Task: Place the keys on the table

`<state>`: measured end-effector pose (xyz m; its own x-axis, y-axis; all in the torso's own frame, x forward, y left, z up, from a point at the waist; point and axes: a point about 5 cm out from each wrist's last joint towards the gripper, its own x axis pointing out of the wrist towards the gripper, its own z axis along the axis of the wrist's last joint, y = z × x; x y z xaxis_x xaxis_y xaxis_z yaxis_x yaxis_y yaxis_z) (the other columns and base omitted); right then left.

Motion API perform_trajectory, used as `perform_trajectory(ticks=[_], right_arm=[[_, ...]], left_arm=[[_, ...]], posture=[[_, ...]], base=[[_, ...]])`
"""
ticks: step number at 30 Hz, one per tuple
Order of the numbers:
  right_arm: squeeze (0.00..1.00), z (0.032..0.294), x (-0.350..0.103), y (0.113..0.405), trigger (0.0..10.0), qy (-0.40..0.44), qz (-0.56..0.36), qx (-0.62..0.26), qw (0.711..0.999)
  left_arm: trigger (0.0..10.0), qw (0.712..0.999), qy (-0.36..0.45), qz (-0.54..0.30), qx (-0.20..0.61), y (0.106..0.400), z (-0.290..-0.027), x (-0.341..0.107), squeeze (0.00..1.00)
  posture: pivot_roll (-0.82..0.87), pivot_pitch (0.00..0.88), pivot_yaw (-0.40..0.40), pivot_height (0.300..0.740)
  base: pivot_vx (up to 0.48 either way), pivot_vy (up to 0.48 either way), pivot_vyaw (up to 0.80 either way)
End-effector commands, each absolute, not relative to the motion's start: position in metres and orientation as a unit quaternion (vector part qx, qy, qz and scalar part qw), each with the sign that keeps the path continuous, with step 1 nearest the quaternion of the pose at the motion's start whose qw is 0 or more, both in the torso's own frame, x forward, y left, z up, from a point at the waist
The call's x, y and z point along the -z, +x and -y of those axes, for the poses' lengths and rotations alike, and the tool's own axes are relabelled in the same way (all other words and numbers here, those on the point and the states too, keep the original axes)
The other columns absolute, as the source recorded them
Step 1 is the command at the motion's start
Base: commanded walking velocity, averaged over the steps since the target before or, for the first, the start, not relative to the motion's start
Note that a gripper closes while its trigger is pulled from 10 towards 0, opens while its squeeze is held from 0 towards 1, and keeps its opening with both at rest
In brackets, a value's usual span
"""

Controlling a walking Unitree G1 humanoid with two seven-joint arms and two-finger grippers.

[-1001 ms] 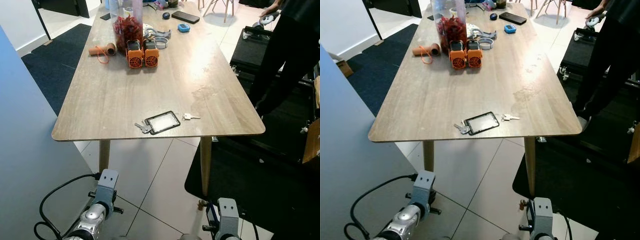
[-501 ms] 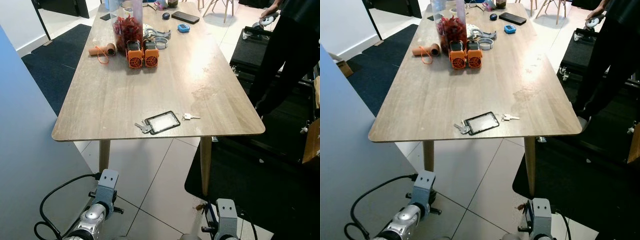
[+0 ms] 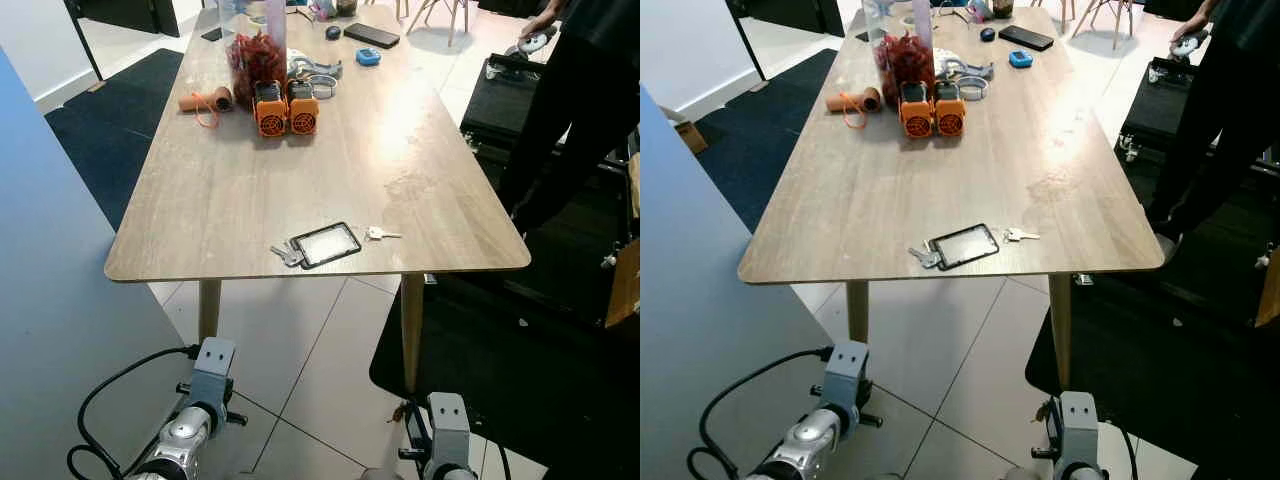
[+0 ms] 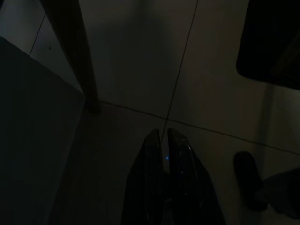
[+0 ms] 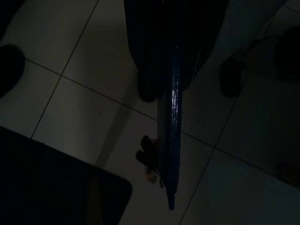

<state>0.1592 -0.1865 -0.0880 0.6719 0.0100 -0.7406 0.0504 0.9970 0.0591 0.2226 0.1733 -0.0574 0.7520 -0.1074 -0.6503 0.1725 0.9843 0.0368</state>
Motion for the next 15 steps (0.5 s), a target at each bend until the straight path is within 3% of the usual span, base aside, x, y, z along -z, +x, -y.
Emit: perform_trajectory(ticks=[1, 10, 15], right_arm=[[0.00, 0.1868, 0.0910, 0.1525, 10.0, 0.036, -0.417, 0.008, 0.908], [0.00, 0.1865, 0.0911, 0.1525, 10.0, 0.036, -0.417, 0.009, 0.908], [0.00, 0.1842, 0.0904, 0.1551, 10.0, 0.037, -0.415, 0.007, 0.909]], left_arm=[[10.0, 0.934, 0.039, -0.347, 0.071, 0.2187, -0.1733, 0.0596, 0.00], [10.0, 0.935, 0.037, -0.345, 0.072, 0.2163, -0.1739, 0.0604, 0.00], [10.0, 0.936, 0.035, -0.343, 0.073, 0.2164, -0.1738, 0.0601, 0.00]], posture=[[0.03, 0.063, 0.003, 0.740], [0.03, 0.062, 0.006, 0.740], [0.03, 0.064, 0.005, 0.740]], base=[[0.000, 0.000, 0.00], [0.000, 0.000, 0.00], [-0.285, 0.000, 0.00]])
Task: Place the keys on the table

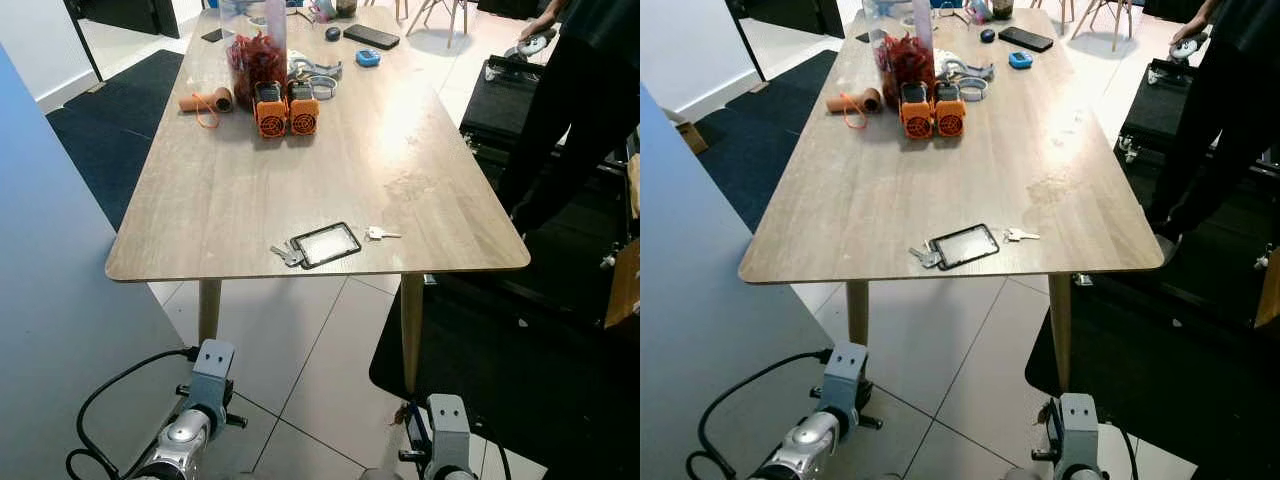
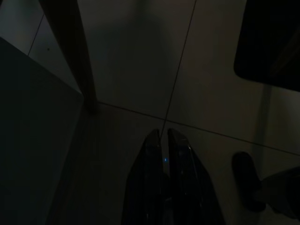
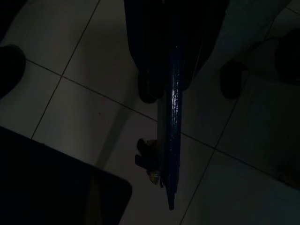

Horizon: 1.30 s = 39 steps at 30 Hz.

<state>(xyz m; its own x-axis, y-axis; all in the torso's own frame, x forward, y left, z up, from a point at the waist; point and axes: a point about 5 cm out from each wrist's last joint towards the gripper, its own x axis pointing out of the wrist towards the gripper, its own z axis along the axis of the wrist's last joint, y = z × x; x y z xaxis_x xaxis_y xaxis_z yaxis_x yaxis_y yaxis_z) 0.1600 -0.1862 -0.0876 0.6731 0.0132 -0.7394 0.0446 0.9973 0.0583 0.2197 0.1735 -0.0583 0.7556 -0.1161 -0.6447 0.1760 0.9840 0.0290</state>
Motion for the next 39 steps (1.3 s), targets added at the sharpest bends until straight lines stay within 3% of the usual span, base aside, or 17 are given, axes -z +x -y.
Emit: perform_trajectory(ticks=[1, 32, 39], right_arm=[[0.00, 0.1841, 0.0903, 0.1552, 10.0, 0.037, -0.415, 0.006, 0.909], [0.00, 0.1845, 0.0918, 0.1512, 10.0, 0.040, -0.418, 0.012, 0.908], [0.00, 0.1826, 0.0922, 0.1507, 10.0, 0.041, -0.418, 0.012, 0.907]], left_arm=[[10.0, 0.936, 0.035, -0.343, 0.074, 0.2165, -0.1738, 0.0601, 0.00], [10.0, 0.939, 0.044, -0.329, 0.094, 0.2244, -0.1687, 0.0549, 0.00], [10.0, 0.939, 0.054, -0.323, 0.105, 0.2262, -0.1673, 0.0533, 0.00]], posture=[[0.03, 0.064, 0.005, 0.740], [0.03, 0.065, 0.017, 0.740], [0.03, 0.065, 0.019, 0.740]], base=[[-0.334, 0.000, 0.00], [-0.339, 0.000, 0.00], [0.000, 0.000, 0.00]])
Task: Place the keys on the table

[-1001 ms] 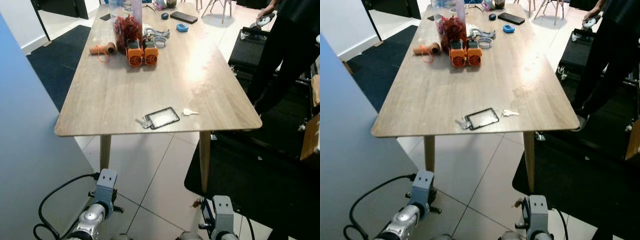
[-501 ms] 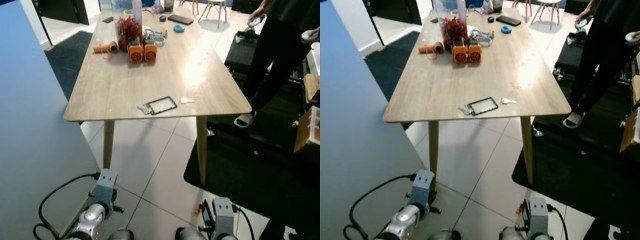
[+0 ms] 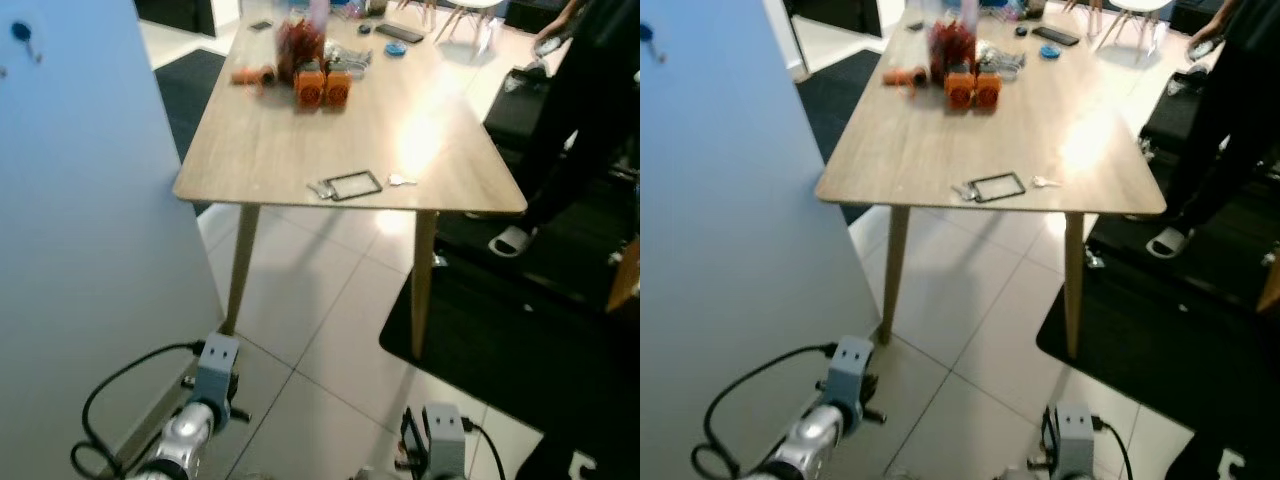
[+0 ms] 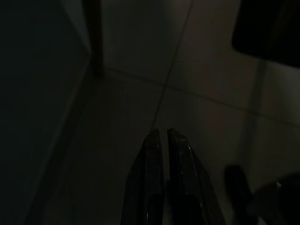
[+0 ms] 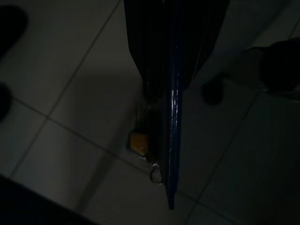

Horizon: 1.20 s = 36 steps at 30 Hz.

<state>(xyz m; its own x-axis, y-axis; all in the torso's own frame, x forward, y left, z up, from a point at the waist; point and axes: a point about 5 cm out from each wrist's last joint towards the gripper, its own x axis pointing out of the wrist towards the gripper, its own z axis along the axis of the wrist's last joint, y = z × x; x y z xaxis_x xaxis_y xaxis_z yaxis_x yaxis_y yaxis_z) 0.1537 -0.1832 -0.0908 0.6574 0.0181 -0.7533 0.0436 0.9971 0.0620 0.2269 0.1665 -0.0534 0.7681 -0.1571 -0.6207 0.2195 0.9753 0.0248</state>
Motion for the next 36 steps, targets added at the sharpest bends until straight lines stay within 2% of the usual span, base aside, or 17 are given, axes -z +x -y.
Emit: perform_trajectory(ticks=[1, 23, 28, 36], right_arm=[[0.00, 0.1822, 0.0923, 0.1506, 10.0, 0.041, -0.419, 0.011, 0.907], [0.00, 0.1781, 0.0925, 0.1518, 10.0, 0.041, -0.420, 0.004, 0.907], [0.00, 0.1772, 0.0926, 0.1518, 10.0, 0.042, -0.420, 0.004, 0.907], [0.00, 0.1784, 0.0929, 0.1508, 10.0, 0.042, -0.422, 0.006, 0.906]], left_arm=[[10.0, 0.939, 0.055, -0.321, 0.107, 0.2263, -0.1670, 0.0530, 0.00], [10.0, 0.941, 0.058, -0.314, 0.114, 0.2266, -0.1699, 0.0515, 0.00], [10.0, 0.938, 0.064, -0.315, 0.125, 0.2259, -0.1673, 0.0522, 0.00], [10.0, 0.939, 0.053, -0.321, 0.109, 0.2277, -0.1685, 0.0521, 0.00]], posture=[[0.03, 0.064, 0.019, 0.740], [0.05, 0.055, 0.018, 0.740], [0.04, 0.056, 0.020, 0.740], [0.05, 0.058, 0.021, 0.740]], base=[[0.000, 0.000, 0.00], [0.000, 0.000, 0.00], [0.000, -0.480, 0.00], [0.000, 0.000, 0.00]])
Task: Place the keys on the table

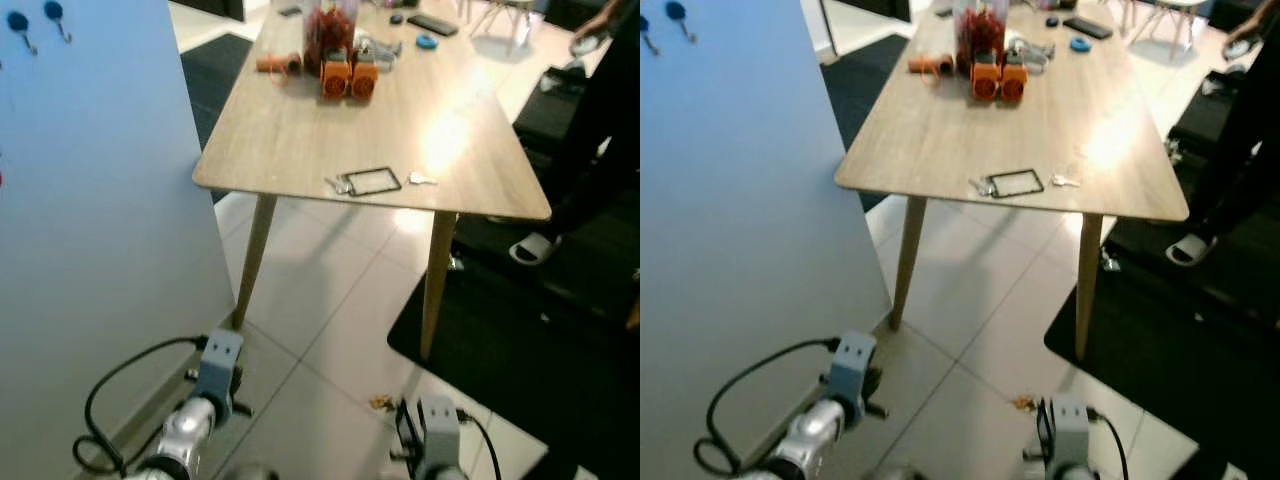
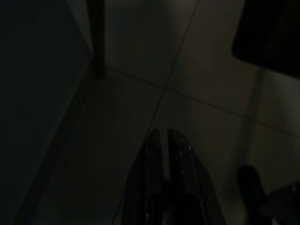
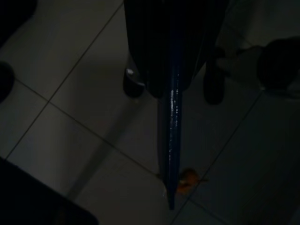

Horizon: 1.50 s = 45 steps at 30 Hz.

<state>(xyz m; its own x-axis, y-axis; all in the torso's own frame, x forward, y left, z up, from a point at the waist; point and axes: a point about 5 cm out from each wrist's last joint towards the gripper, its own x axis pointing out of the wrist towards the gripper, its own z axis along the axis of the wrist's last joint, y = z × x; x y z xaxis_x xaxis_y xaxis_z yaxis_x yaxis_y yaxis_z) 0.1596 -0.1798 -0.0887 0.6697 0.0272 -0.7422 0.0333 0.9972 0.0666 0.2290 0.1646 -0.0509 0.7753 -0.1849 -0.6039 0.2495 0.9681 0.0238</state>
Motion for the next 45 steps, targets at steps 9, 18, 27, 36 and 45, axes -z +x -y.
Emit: perform_trajectory(ticks=[9, 18, 27, 36, 45], right_arm=[[0.00, 0.1778, 0.0924, 0.1522, 10.0, 0.045, -0.420, 0.007, 0.907], [0.00, 0.1783, 0.0926, 0.1516, 10.0, 0.045, -0.420, 0.008, 0.906], [0.00, 0.1813, 0.0919, 0.1526, 10.0, 0.042, -0.419, 0.010, 0.907], [0.00, 0.1824, 0.0913, 0.1537, 10.0, 0.040, -0.417, 0.010, 0.908], [0.00, 0.1828, 0.0911, 0.1542, 10.0, 0.039, -0.418, 0.010, 0.908]], left_arm=[[10.0, 0.940, 0.051, -0.319, 0.112, 0.2310, -0.1678, 0.0501, 0.00], [10.0, 0.940, 0.044, -0.317, 0.115, 0.2320, -0.1659, 0.0495, 0.00], [10.0, 0.940, 0.041, -0.318, 0.116, 0.2326, -0.1640, 0.0494, 0.00], [10.0, 0.940, 0.038, -0.318, 0.115, 0.2324, -0.1630, 0.0496, 0.00], [10.0, 0.940, 0.039, -0.318, 0.114, 0.2325, -0.1637, 0.0496, 0.00]], posture=[[0.05, 0.057, 0.026, 0.740], [0.04, 0.056, 0.026, 0.740], [0.04, 0.054, 0.021, 0.740], [0.04, 0.051, 0.020, 0.740], [0.04, 0.052, 0.020, 0.740]], base=[[0.000, 0.000, 0.00], [0.302, 0.000, 0.00], [0.394, 0.000, 0.00], [0.394, 0.000, 0.00], [0.372, 0.000, 0.00]])
